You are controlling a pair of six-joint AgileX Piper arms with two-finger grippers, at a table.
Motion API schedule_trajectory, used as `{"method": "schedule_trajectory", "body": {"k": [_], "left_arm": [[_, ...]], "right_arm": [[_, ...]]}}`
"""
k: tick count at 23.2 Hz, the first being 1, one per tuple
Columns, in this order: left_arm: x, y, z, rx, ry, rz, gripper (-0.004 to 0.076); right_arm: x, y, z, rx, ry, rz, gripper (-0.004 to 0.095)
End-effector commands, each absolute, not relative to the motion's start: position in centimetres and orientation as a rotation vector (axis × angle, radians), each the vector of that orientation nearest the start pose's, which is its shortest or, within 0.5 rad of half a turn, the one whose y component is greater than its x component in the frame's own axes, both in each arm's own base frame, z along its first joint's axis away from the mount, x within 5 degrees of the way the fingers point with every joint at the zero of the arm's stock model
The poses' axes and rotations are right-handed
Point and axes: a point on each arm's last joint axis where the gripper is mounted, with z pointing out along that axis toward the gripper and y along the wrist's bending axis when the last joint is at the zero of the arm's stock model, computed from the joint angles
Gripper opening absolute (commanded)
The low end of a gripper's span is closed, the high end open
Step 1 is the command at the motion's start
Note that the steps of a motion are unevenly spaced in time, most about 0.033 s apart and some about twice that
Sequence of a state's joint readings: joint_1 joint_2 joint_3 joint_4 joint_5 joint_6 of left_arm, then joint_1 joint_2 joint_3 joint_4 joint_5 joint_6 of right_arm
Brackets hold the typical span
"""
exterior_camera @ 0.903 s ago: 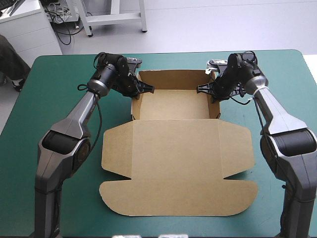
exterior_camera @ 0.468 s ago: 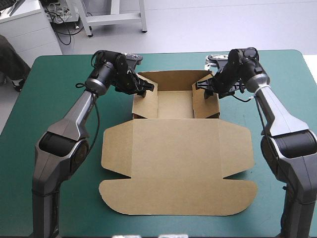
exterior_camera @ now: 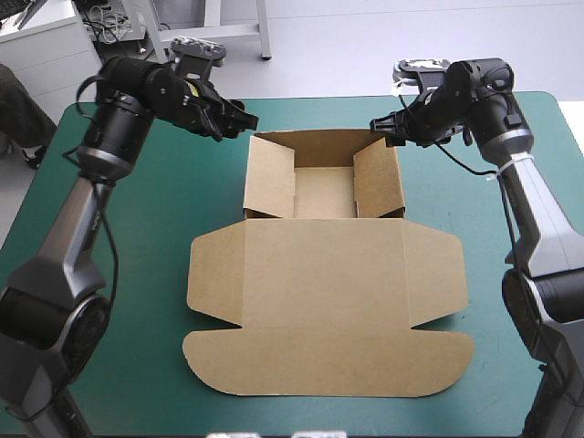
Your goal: Fold the box
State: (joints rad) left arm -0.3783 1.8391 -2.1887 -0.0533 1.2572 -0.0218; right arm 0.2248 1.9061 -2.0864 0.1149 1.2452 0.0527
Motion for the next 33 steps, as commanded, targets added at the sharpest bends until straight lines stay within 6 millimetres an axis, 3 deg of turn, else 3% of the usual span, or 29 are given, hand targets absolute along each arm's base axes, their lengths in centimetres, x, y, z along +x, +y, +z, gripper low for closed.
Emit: {"method": "schedule_trajectory", "body": {"k": [1,4,5,8,11,14,21,25,33], "left_arm": [[30.7,-12.8,49.5,0.441,2.262,-0.256,0.0477],[27.7,-11.6,50.5,0.456,2.241,-0.251,0.0477],[25.4,-10.7,50.8,0.469,2.235,-0.245,0.0477],[21.2,-9.0,50.6,0.486,2.221,-0.231,0.0477],[16.7,-7.1,49.1,0.491,2.188,-0.230,0.0477],[14.0,-6.2,47.7,0.508,2.168,-0.248,0.0477],[7.9,-4.2,44.6,0.515,2.112,-0.310,0.0476],[5.8,-3.7,43.2,0.521,2.110,-0.357,0.0476],[4.3,-3.2,41.6,0.529,2.134,-0.360,0.0476]], "right_arm": [[37.8,9.5,43.4,-0.223,2.430,0.257,0.0526],[37.7,9.4,43.5,-0.222,2.426,0.252,0.0526],[37.7,9.4,43.5,-0.222,2.426,0.255,0.0526],[37.7,9.4,43.5,-0.222,2.426,0.252,0.0526],[38.0,9.3,43.2,-0.234,2.432,0.221,0.0584],[38.4,9.5,42.7,-0.228,2.447,0.242,0.0673],[40.2,10.0,38.7,-0.213,2.562,0.252,0.0684],[41.4,10.5,36.6,-0.208,2.615,0.279,0.0684],[43.2,11.1,32.9,-0.200,2.702,0.278,0.0679]]}}
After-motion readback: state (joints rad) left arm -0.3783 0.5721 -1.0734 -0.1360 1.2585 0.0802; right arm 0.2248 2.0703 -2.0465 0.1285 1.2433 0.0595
